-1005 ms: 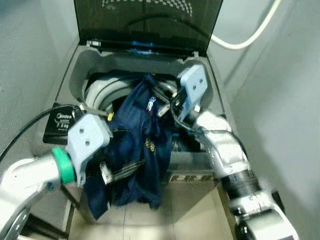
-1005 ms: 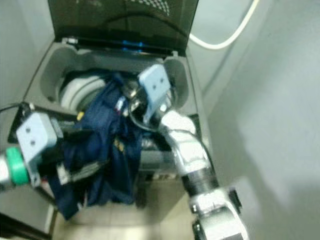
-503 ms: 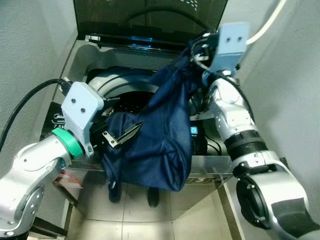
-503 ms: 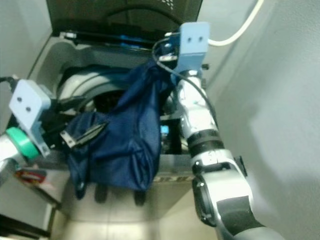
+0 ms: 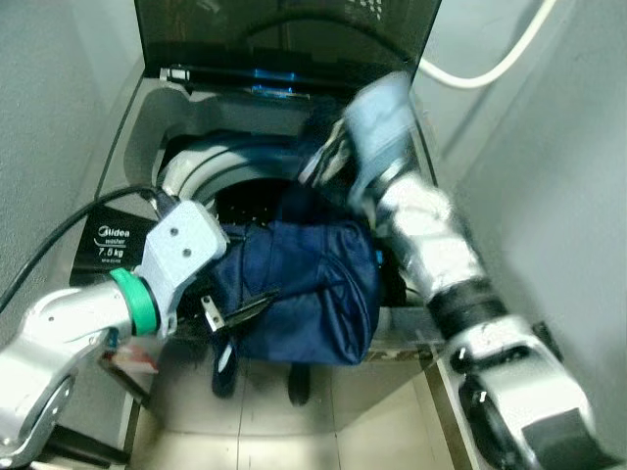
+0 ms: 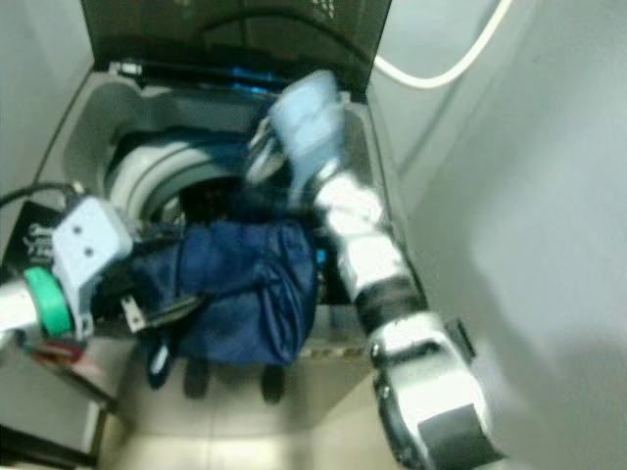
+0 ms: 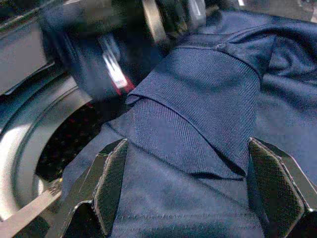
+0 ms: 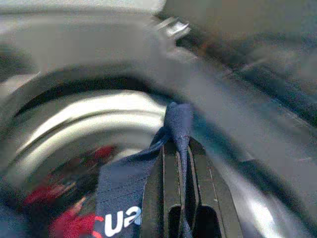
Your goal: Clothes washing
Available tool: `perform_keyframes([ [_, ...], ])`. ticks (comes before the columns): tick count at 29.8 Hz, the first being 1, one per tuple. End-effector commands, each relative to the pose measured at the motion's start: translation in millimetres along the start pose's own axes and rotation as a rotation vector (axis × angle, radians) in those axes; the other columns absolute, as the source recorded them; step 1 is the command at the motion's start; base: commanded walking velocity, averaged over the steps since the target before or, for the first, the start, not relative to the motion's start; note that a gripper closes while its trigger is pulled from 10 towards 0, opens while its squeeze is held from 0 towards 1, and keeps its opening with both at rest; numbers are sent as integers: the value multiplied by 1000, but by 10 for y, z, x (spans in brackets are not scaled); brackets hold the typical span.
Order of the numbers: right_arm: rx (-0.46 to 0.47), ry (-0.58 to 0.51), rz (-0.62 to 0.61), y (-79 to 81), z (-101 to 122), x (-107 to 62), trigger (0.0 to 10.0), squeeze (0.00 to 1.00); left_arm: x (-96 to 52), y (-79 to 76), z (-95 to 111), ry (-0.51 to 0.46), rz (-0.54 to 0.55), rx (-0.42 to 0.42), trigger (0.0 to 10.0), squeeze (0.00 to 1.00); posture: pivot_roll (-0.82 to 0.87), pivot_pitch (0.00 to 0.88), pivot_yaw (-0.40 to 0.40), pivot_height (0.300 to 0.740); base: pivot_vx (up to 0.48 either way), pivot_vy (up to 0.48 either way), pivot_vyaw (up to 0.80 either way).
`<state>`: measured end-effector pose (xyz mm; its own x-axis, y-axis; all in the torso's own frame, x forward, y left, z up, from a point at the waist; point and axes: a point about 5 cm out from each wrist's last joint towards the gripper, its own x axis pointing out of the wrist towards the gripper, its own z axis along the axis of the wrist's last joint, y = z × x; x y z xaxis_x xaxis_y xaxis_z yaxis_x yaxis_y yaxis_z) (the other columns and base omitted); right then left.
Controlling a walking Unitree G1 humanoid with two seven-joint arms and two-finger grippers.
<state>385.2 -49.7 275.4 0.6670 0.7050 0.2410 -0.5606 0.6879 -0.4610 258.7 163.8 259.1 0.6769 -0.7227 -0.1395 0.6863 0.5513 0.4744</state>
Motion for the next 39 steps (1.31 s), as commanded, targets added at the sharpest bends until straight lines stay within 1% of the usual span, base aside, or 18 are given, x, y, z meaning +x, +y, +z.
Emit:
perform_keyframes([
  [1, -45, -4, 50, -9, 23, -3, 10000, 0, 27, -44, -33, 21, -45, 20, 10000, 0, 117, 170, -60, 740, 0, 0, 0],
  [7, -62, 1, 84, -2, -8, -20, 10000, 0, 35, -41, -35, 35, -80, 41, 10000, 0, 116, 168, -58, 740, 0, 0, 0],
  [8, -66, -5, 80, -11, -6, -24, 10000, 82, 38, -35, -28, 35, -85, 47, 10000, 0, 116, 168, -58, 740, 0, 0, 0],
  [9, -66, -5, 80, -11, -6, -24, 10000, 82, 38, -35, -28, 35, -85, 47, 10000, 0, 116, 168, -58, 740, 0, 0, 0],
  [10, -58, -10, 89, -18, -4, -38, 10000, 1000, 44, -24, -23, 35, -91, 55, 10000, 0, 116, 168, -58, 740, 0, 0, 0],
  [11, -58, -10, 89, -18, -4, -38, 10000, 1000, 44, -24, -23, 35, -91, 55, 10000, 0, 116, 168, -58, 740, 0, 0, 0],
  [13, -61, -14, 97, -25, 3, -50, 10000, 1000, 53, -14, -16, 33, -96, 65, 8941, 0, 117, 171, -55, 740, 0, 0, 0],
  [14, -56, -45, 116, -30, 43, -78, 10000, 443, 68, 3, -10, 30, -101, 76, 7608, 0, 117, 172, -55, 740, 0, 0, 0],
  [16, -56, -45, 116, -30, 43, -78, 10000, 443, 68, 3, -10, 30, -101, 76, 7608, 0, 117, 172, -55, 740, 0, 0, 0],
  [17, -39, -85, 128, -39, 93, -106, 10000, 0, 82, 16, -7, 27, -104, 82, 6980, 0, 116, 173, -54, 740, 0, 0, 0],
  [18, -17, -138, 138, -59, 158, -143, 10000, 0, 97, 26, -3, 23, -108, 83, 4706, 0, 114, 174, -52, 740, 0, 0, 0],
  [20, 70, -248, 147, -118, 286, -225, 10000, 0, 123, 30, 3, 8, -119, 73, 2627, 0, 112, 174, -51, 740, 0, 0, 0],
  [23, 98, -278, 152, -134, 321, -250, 10000, 0, 130, 30, 6, 3, -123, 69, 2627, 0, 112, 174, -51, 740, 0, 0, 0],
  [24, 128, -310, 148, -164, 362, -282, 10000, 0, 139, 31, 9, -1, -127, 66, 0, 0, 111, 176, -50, 740, 0, 0, 0],
  [26, 203, -379, 151, -217, 471, -402, 10000, 0, 163, 30, 11, -8, -140, 59, 0, 0, 106, 176, -46, 740, 0, 0, 0],
  [30, 237, -417, 168, -232, 548, -514, 10000, 0, 181, 28, 11, -13, -149, 52, 0, 0, 103, 175, -44, 740, 0, 0, 0],
  [35, 339, -468, 213, -213, 653, -858, 10000, 0, 242, 82, -4, -31, -130, 33, 0, 0, 93, 173, -40, 740, 0, 0, 0],
  [39, 388, -481, 194, -209, 651, -959, 10000, 0, 268, 131, -4, -43, -93, 34, 0, 0, 86, 172, -37, 740, 0, 0, 0],
])
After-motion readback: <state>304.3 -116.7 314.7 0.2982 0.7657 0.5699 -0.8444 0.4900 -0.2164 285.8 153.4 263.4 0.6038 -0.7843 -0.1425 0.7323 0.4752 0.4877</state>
